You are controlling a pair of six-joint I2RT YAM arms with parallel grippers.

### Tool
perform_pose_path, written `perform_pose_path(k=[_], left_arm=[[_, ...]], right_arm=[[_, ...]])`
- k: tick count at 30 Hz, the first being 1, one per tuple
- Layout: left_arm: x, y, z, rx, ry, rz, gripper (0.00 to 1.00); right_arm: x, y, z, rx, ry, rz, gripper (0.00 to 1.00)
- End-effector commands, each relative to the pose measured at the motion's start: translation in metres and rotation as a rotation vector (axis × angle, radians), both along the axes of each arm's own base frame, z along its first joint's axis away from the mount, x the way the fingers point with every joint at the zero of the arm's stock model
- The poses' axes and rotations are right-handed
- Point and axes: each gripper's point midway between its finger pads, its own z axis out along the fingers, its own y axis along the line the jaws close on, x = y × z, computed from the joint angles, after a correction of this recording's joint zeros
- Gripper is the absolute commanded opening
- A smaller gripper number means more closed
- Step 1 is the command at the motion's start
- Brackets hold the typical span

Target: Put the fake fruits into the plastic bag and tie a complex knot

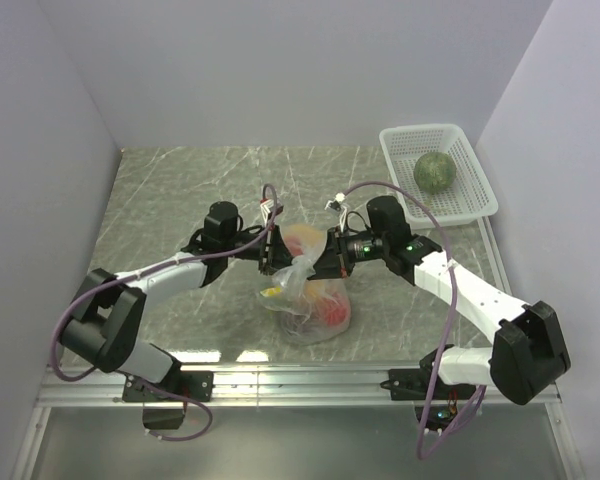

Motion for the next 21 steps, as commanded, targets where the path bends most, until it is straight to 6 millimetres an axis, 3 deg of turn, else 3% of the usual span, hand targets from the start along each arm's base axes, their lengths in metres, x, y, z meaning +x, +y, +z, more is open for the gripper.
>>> perform_pose_path(k=[1, 2, 5, 11, 12, 17, 21], left_arm=[[0.018, -0.009, 0.038, -0.138, -0.040, 0.069, 0.00], [0.021, -0.010, 0.047, -0.171, -0.072, 0.073, 0.00], [0.026, -0.013, 0.052, -0.185, -0.052, 0.078, 0.00], [0.022, -0.011, 0.038, -0.149, -0.047, 0.070, 0.00], [0.020, -0.011, 0.036, -0.140, -0.043, 0.067, 0.00], [0.014, -0.006, 0.028, -0.106, -0.053, 0.064, 0.00], [0.014, -0.001, 0.021, -0.081, -0.055, 0.071, 0.00]], right_arm=[[-0.012, 0.005, 0.009, 0.030, -0.059, 0.043, 0.00], [-0.013, 0.005, 0.005, 0.020, -0.056, 0.043, 0.00], [-0.015, 0.008, 0.005, 0.007, -0.074, 0.060, 0.05], [-0.017, 0.010, 0.015, -0.011, -0.090, 0.082, 0.34], [-0.016, 0.008, 0.014, -0.025, -0.107, 0.086, 0.44], [-0.004, -0.024, 0.023, -0.058, -0.110, 0.026, 0.55], [-0.007, -0.043, 0.034, -0.054, -0.142, 0.046, 0.62]])
